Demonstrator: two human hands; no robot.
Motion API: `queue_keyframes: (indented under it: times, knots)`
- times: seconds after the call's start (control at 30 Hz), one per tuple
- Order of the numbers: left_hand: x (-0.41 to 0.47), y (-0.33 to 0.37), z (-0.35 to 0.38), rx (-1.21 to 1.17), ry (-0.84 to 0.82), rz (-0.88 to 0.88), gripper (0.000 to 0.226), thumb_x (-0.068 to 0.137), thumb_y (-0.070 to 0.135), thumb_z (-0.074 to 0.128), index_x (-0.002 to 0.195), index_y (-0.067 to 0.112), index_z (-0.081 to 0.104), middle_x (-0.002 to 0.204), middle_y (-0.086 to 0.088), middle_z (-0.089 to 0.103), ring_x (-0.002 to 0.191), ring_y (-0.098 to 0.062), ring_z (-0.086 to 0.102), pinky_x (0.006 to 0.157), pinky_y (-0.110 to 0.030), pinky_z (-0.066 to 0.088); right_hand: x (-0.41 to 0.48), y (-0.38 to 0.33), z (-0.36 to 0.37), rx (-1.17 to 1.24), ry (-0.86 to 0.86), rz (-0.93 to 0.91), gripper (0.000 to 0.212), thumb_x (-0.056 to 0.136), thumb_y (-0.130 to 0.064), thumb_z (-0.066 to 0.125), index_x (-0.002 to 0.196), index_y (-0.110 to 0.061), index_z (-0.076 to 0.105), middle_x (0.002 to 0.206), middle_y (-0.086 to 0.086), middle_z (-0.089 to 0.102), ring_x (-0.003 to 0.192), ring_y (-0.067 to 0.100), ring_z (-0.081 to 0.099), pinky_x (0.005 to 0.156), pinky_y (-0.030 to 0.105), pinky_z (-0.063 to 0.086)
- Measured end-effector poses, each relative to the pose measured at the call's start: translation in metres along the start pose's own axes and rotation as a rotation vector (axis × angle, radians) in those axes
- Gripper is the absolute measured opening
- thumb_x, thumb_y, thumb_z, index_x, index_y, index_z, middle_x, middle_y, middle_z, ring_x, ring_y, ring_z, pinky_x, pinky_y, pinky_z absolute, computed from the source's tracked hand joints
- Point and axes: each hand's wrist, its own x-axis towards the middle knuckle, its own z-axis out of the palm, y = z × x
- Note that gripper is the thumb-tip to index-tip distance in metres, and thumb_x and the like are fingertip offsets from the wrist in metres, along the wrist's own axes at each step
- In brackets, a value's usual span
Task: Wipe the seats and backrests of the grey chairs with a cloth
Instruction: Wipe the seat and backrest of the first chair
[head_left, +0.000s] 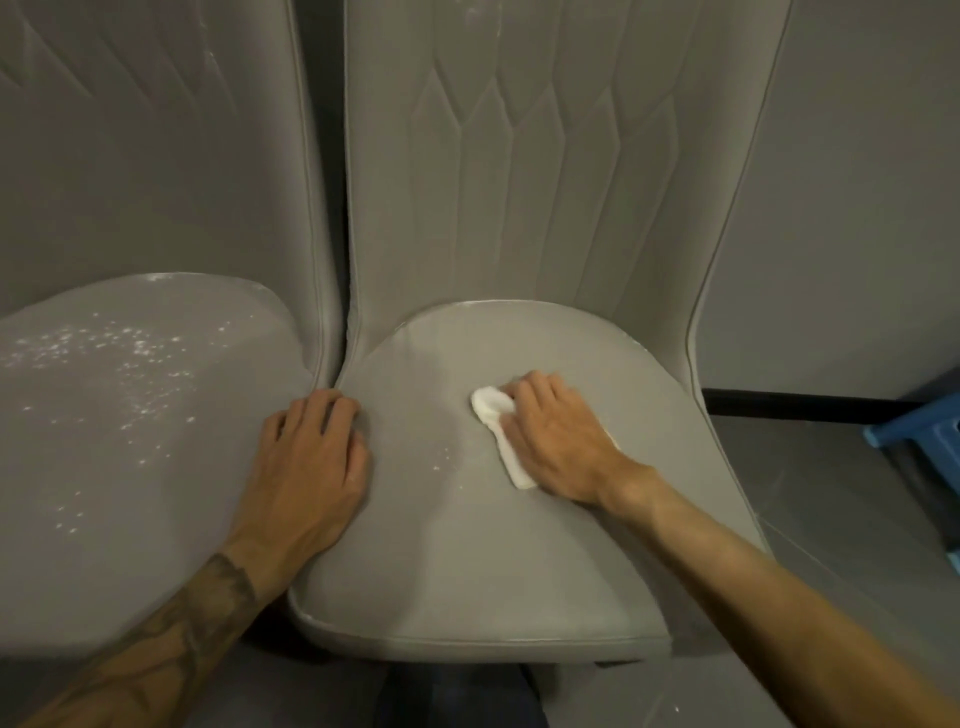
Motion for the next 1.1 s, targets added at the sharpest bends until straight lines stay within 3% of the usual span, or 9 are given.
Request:
queue_keyframes:
  times: [0.07, 0.2, 0.33, 0.4, 0.57, 0.7, 0.8, 0.97, 1.1]
  knots:
    - [0.000, -0.001, 0.001, 0.000, 0.003, 0.013, 0.024, 0.096, 0.025, 0.038, 0.110, 0.014, 0.054, 0.115, -0.009, 0.056, 0.097, -0.031, 0.054, 0.087, -0.047, 0.043, -0.016, 0.031, -0.012, -0.007, -0.016, -0.002, 0.030, 0.106, -0.031, 0.038, 0.125, -0.014, 0.052, 0.116, 0.009, 0.053, 0.098, 0.030, 0.049, 0.087, 0.042, 0.039]
    - [0.002, 0.000, 0.001, 0.001, 0.003, 0.006, 0.024, 0.096, 0.025, 0.039, 0.110, 0.014, 0.055, 0.115, -0.010, 0.057, 0.098, -0.032, 0.055, 0.088, -0.048, 0.043, -0.024, 0.074, -0.020, -0.113, -0.010, 0.313, 0.034, 0.106, -0.029, 0.033, 0.129, -0.008, 0.049, 0.123, 0.014, 0.052, 0.108, 0.034, 0.048, 0.098, 0.044, 0.037]
    - [0.002, 0.000, 0.001, 0.008, 0.004, 0.014, 0.027, 0.096, 0.026, 0.039, 0.112, 0.012, 0.056, 0.115, -0.011, 0.057, 0.098, -0.034, 0.055, 0.088, -0.049, 0.042, -0.036, 0.006, -0.001, -0.004, 0.013, 0.101, 0.031, 0.106, -0.032, 0.035, 0.120, -0.012, 0.053, 0.115, 0.011, 0.053, 0.098, 0.031, 0.048, 0.087, 0.045, 0.041]
    - [0.001, -0.001, 0.001, 0.003, 0.006, 0.017, 0.027, 0.096, 0.026, 0.040, 0.112, 0.012, 0.056, 0.116, -0.011, 0.058, 0.098, -0.033, 0.055, 0.088, -0.049, 0.042, -0.047, 0.020, -0.013, -0.004, -0.012, 0.012, 0.033, 0.106, -0.034, 0.032, 0.125, -0.015, 0.051, 0.118, 0.007, 0.051, 0.099, 0.027, 0.048, 0.087, 0.042, 0.042]
    - [0.000, -0.002, 0.004, 0.002, 0.010, 0.027, 0.025, 0.096, 0.026, 0.039, 0.111, 0.014, 0.055, 0.116, -0.011, 0.057, 0.098, -0.032, 0.054, 0.087, -0.048, 0.040, -0.054, 0.072, -0.026, -0.142, -0.001, 0.324, 0.036, 0.107, -0.029, 0.027, 0.133, -0.011, 0.045, 0.126, 0.010, 0.050, 0.110, 0.030, 0.046, 0.100, 0.041, 0.035]
    - [0.001, -0.002, 0.003, 0.015, 0.008, 0.026, 0.027, 0.095, 0.026, 0.040, 0.112, 0.012, 0.055, 0.116, -0.013, 0.057, 0.098, -0.035, 0.054, 0.087, -0.050, 0.040, -0.072, -0.001, -0.010, 0.029, 0.020, 0.123, 0.033, 0.107, -0.032, 0.029, 0.127, -0.014, 0.048, 0.121, 0.005, 0.049, 0.102, 0.026, 0.047, 0.089, 0.039, 0.040]
    - [0.000, -0.002, 0.004, 0.015, 0.017, 0.031, 0.027, 0.095, 0.026, 0.040, 0.113, 0.012, 0.055, 0.116, -0.013, 0.057, 0.097, -0.034, 0.054, 0.086, -0.049, 0.040, -0.092, 0.022, -0.023, 0.065, 0.029, 0.064, 0.031, 0.108, -0.032, 0.033, 0.132, -0.018, 0.046, 0.122, 0.001, 0.047, 0.099, 0.020, 0.045, 0.088, 0.035, 0.041]
    - [0.000, -0.001, 0.003, -0.004, 0.017, 0.024, 0.027, 0.094, 0.024, 0.042, 0.112, 0.010, 0.055, 0.115, -0.015, 0.057, 0.095, -0.036, 0.054, 0.085, -0.052, 0.041, -0.100, 0.055, -0.027, -0.087, 0.083, 0.442, 0.030, 0.106, -0.025, 0.034, 0.125, -0.009, 0.051, 0.117, 0.011, 0.051, 0.099, 0.028, 0.046, 0.089, 0.042, 0.041]
    - [0.000, 0.001, 0.001, -0.003, 0.026, 0.017, 0.026, 0.093, 0.022, 0.044, 0.111, 0.009, 0.056, 0.114, -0.015, 0.057, 0.094, -0.036, 0.054, 0.085, -0.051, 0.040, -0.095, -0.036, -0.004, 0.082, 0.138, 0.208, 0.026, 0.105, -0.026, 0.036, 0.120, -0.013, 0.051, 0.116, 0.006, 0.052, 0.096, 0.025, 0.047, 0.086, 0.041, 0.043]
